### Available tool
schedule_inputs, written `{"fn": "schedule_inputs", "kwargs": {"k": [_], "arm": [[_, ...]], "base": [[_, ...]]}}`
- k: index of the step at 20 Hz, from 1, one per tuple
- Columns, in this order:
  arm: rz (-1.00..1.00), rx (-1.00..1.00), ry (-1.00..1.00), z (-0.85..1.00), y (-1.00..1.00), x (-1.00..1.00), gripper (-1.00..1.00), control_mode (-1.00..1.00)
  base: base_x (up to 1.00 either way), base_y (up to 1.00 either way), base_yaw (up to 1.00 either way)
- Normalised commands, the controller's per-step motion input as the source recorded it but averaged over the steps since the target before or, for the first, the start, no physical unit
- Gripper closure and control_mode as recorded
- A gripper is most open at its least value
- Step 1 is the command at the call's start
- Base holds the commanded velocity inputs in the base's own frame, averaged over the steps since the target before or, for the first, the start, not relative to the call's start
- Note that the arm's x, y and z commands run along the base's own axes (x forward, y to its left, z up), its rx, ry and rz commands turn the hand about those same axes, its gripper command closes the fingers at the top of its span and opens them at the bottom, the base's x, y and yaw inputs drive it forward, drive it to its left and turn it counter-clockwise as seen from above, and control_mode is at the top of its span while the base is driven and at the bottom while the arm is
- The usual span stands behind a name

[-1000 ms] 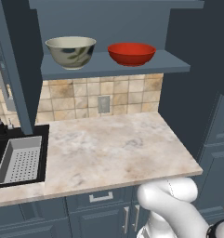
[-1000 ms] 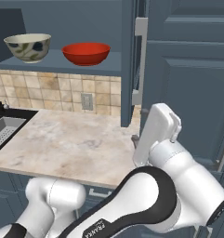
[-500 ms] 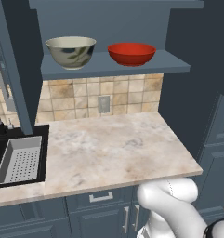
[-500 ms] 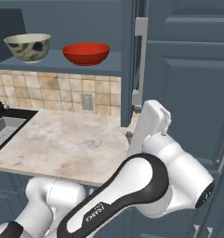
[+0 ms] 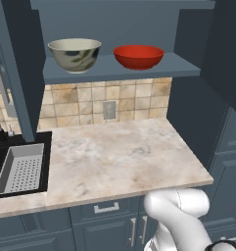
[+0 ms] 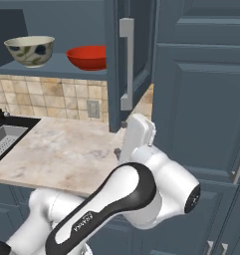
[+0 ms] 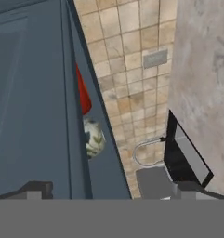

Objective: Open the cabinet. Pick the bowls from the counter and place them in the cabinet. Then close the cabinet.

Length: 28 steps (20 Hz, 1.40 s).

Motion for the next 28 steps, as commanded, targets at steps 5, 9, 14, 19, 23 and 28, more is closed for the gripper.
{"fn": "schedule_inputs", "kwargs": {"k": [5, 9, 14, 19, 23, 28], "arm": [[0.01, -0.01, -0.12, 0.18, 1.00, 0.01, -1.00, -1.00], [0.00, 0.00, -0.16, 0.50, 0.82, 0.21, -1.00, -1.00], [0.00, 0.00, -0.01, 0.11, 0.37, 0.78, -1.00, -1.00], [0.00, 0.00, 0.01, 0.00, 0.10, 1.00, -1.00, -1.00], [0.00, 0.00, 0.01, 0.00, 0.00, 1.00, -1.00, -1.00], [0.00, 0.00, 0.00, -0.04, 0.02, 1.00, -1.00, -1.00]], "base": [[0.00, 0.00, 0.00], [0.00, 0.00, 0.00], [0.00, 0.00, 0.00], [0.00, 0.00, 0.00], [0.00, 0.00, 0.00], [0.00, 0.00, 0.00]]}}
